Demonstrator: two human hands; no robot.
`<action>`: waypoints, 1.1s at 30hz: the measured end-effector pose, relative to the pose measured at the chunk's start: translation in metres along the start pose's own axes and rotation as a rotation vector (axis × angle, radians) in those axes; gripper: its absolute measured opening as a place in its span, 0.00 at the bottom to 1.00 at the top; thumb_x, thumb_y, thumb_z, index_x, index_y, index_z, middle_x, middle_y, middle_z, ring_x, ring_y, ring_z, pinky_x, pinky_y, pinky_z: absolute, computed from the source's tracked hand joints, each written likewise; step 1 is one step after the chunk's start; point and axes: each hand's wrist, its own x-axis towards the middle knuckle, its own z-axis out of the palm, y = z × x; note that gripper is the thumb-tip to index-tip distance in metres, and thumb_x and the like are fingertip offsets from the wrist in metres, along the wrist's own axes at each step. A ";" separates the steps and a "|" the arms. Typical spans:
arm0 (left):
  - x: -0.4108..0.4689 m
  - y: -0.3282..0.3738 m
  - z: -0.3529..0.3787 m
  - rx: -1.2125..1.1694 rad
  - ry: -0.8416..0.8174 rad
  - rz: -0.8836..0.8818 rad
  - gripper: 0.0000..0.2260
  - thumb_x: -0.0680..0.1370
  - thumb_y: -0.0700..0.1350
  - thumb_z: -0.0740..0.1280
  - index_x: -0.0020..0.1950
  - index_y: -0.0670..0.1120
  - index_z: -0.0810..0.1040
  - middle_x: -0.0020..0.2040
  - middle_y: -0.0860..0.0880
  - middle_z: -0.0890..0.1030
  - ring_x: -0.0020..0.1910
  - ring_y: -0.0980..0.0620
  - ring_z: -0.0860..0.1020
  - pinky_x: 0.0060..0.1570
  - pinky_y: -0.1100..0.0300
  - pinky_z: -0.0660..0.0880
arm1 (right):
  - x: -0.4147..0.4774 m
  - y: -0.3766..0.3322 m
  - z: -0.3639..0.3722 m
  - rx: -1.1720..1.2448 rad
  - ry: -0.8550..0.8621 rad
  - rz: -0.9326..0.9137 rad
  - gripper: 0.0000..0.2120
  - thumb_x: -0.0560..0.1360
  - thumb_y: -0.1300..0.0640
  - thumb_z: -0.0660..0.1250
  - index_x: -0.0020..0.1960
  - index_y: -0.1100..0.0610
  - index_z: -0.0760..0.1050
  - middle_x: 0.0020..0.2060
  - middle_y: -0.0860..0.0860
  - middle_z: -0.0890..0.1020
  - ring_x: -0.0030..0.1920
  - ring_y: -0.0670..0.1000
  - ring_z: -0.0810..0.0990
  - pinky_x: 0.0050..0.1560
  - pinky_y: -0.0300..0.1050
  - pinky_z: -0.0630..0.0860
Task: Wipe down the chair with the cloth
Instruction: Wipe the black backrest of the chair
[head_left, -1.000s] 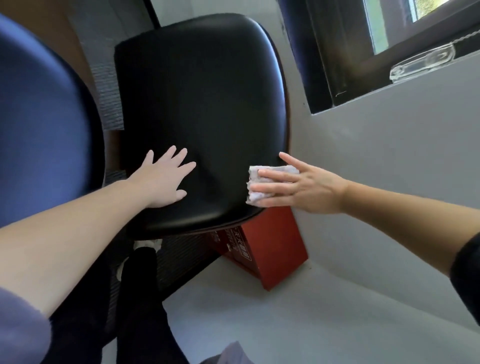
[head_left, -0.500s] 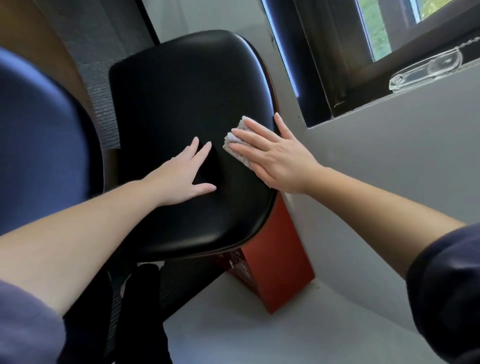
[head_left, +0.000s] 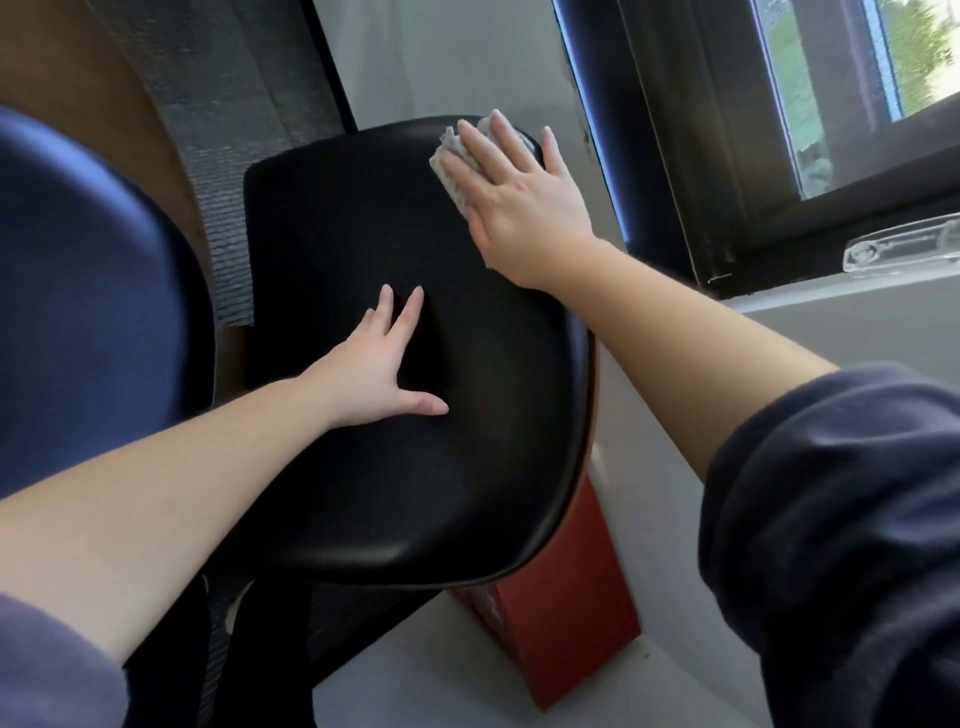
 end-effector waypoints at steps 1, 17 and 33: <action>0.001 -0.001 0.000 -0.003 0.002 -0.008 0.57 0.67 0.65 0.73 0.77 0.58 0.31 0.78 0.47 0.32 0.79 0.44 0.41 0.76 0.44 0.56 | 0.010 0.002 -0.002 0.009 -0.006 0.022 0.26 0.82 0.50 0.49 0.80 0.50 0.51 0.79 0.50 0.53 0.79 0.57 0.48 0.75 0.65 0.47; -0.014 -0.007 0.019 -0.107 -0.096 -0.059 0.60 0.66 0.63 0.75 0.75 0.57 0.28 0.76 0.47 0.28 0.78 0.43 0.37 0.76 0.44 0.54 | -0.025 -0.016 0.002 -0.097 -0.029 -0.133 0.27 0.81 0.50 0.49 0.79 0.52 0.55 0.79 0.54 0.56 0.79 0.62 0.48 0.73 0.67 0.40; -0.051 -0.036 0.053 0.064 -0.171 0.010 0.62 0.64 0.64 0.76 0.73 0.58 0.25 0.76 0.48 0.27 0.78 0.43 0.39 0.74 0.41 0.58 | -0.155 -0.087 0.019 -0.022 -0.199 -0.414 0.27 0.76 0.51 0.50 0.73 0.54 0.69 0.72 0.55 0.72 0.76 0.61 0.61 0.75 0.67 0.49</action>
